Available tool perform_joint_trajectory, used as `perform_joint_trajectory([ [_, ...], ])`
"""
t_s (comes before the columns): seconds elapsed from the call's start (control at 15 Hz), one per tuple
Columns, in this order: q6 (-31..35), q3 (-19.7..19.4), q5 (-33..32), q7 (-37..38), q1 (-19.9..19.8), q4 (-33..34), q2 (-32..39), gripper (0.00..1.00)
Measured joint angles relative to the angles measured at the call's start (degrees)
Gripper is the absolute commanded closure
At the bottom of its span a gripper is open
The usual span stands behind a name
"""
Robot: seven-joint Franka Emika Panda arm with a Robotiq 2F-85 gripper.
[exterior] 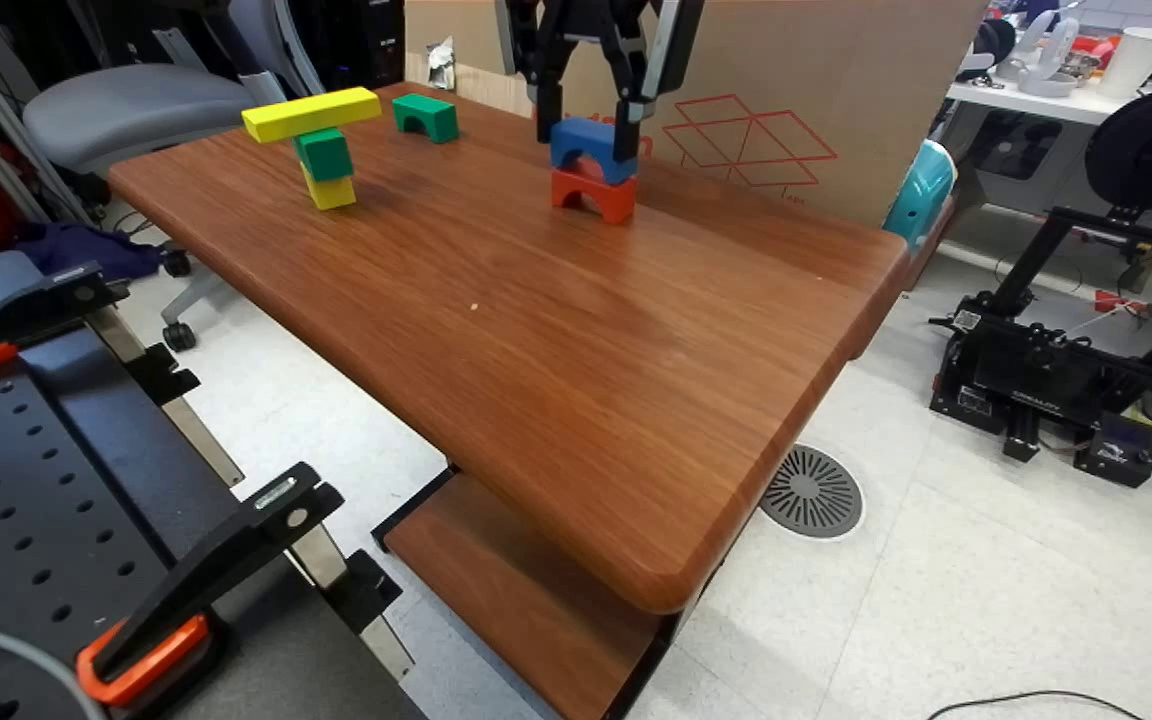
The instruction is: Put the blue block on top of the orange block
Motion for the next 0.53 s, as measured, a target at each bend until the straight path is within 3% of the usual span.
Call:
perform_joint_trajectory([
  [0.53,-0.07,0.5,0.0,-1.57,0.41,1.37,0.79,0.58],
])
